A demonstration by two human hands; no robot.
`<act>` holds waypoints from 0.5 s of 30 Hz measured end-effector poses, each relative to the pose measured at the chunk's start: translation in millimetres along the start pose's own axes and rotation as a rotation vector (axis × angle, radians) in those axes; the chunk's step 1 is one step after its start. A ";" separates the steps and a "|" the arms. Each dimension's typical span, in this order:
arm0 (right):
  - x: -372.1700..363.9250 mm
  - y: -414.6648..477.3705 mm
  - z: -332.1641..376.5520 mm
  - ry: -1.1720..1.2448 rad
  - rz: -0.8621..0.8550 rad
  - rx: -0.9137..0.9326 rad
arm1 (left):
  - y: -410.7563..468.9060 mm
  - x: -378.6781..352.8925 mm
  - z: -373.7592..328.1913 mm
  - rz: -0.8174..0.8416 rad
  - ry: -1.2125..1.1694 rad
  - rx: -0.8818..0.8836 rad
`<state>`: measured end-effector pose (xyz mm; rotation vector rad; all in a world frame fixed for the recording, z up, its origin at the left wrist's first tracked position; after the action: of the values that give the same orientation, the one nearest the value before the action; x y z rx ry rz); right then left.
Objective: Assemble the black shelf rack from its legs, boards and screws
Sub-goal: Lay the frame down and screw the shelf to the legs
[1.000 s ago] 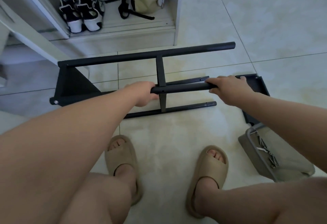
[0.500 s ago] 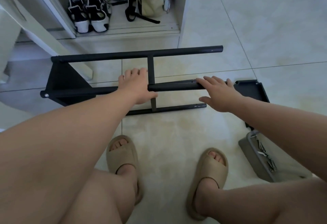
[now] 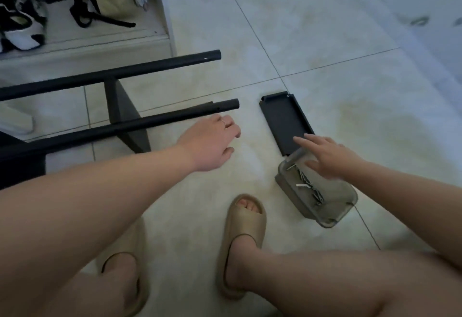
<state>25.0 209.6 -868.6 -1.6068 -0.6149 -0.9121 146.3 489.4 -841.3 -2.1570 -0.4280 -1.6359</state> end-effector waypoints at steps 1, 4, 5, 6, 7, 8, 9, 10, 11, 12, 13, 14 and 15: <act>-10.6 0.7 -13.8 0.021 0.041 -0.013 | 11.9 -13.9 -8.4 0.060 -0.045 0.011; -43.8 11.5 -46.8 0.062 0.153 -0.073 | 47.5 -59.2 -30.6 0.224 -0.253 0.125; -55.1 17.2 -54.5 0.079 0.176 -0.097 | 59.3 -75.1 -38.4 0.272 -0.323 0.157; -66.8 23.1 -59.8 0.109 0.194 -0.117 | 70.9 -90.5 -46.4 0.319 -0.384 0.176; -79.2 29.0 -63.2 0.149 0.212 -0.134 | 83.3 -104.8 -54.6 0.358 -0.436 0.183; -91.8 34.8 -65.5 0.191 0.231 -0.152 | 96.3 -117.0 -62.1 0.378 -0.483 0.191; -104.4 40.7 -67.3 0.225 0.248 -0.171 | 109.5 -127.4 -68.7 0.378 -0.530 0.206; -116.8 46.9 -68.8 0.249 0.258 -0.189 | 122.6 -137.1 -74.6 0.367 -0.582 0.233; -126.4 51.7 -69.0 0.267 0.258 -0.203 | 133.3 -144.1 -79.3 0.352 -0.636 0.266; -136.6 57.8 -70.0 0.289 0.254 -0.221 | 143.5 -152.1 -83.9 0.340 -0.689 0.298; -144.9 63.1 -70.3 0.312 0.245 -0.235 | 151.1 -158.7 -87.5 0.325 -0.734 0.325; -151.7 67.6 -70.2 0.332 0.240 -0.245 | 155.5 -164.6 -90.4 0.310 -0.772 0.350; -158.9 72.4 -70.9 0.347 0.238 -0.252 | 158.2 -171.2 -92.7 0.294 -0.807 0.376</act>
<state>-23.9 136.7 -1035.4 -1.6481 -0.0664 -1.0864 96.5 305.5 -1004.6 -2.3448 -0.5483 -0.4322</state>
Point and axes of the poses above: each hand's wrist, its own y-axis towards the middle knuckle, its own x-axis out of the back of the hand, z = x × y, the point moved 3 cm from there along y, towards the middle knuckle, and after that the axes turned 5 degrees about -x, right-handed, at the moved point
